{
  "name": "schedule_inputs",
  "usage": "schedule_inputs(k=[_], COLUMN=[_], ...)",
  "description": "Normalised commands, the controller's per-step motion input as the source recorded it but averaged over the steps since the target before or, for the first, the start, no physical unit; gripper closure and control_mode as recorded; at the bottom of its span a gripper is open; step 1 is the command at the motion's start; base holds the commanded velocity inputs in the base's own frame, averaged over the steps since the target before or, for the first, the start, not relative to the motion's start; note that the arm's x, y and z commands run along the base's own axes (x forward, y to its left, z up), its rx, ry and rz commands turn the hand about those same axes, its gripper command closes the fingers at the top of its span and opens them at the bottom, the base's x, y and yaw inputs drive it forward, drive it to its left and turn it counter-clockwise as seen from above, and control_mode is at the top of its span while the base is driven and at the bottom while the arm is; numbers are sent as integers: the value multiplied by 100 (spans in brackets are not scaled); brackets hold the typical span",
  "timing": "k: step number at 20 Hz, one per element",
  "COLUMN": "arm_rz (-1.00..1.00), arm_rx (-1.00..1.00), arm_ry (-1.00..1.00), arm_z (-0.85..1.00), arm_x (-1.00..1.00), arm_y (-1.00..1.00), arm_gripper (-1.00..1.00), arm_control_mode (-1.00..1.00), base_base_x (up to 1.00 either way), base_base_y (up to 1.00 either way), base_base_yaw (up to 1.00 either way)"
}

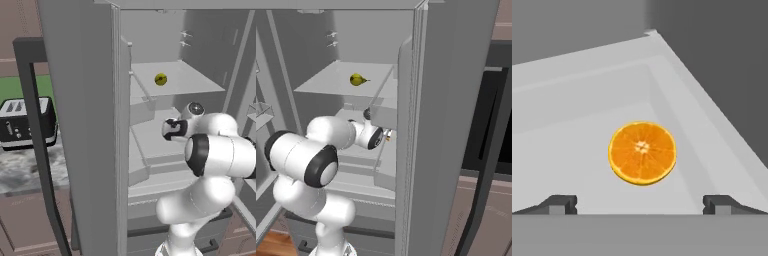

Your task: Retrieve the pear and orange from the fridge and place them into the bowl on the dining table.

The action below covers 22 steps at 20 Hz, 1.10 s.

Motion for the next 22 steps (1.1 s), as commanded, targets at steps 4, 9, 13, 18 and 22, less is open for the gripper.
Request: schedule_inputs(k=[4, 9, 13, 18, 22], arm_rz=[0, 0, 0, 0, 0], arm_rx=[0, 0, 0, 0, 0], arm_ry=[0, 0, 0, 5, 12], arm_z=[-24, -20, -18, -24, -39], arm_x=[37, 34, 30, 16, 0], arm_y=[-3, -9, -14, -14, -6], arm_gripper=[-100, -100, -100, -100, -100], arm_control_mode=[-100, -100, -100, -100, -100], base_base_x=[0, 0, 0, 0, 0], base_base_y=[0, 0, 0, 0, 0], base_base_yaw=[0, 0, 0, 0, 0])
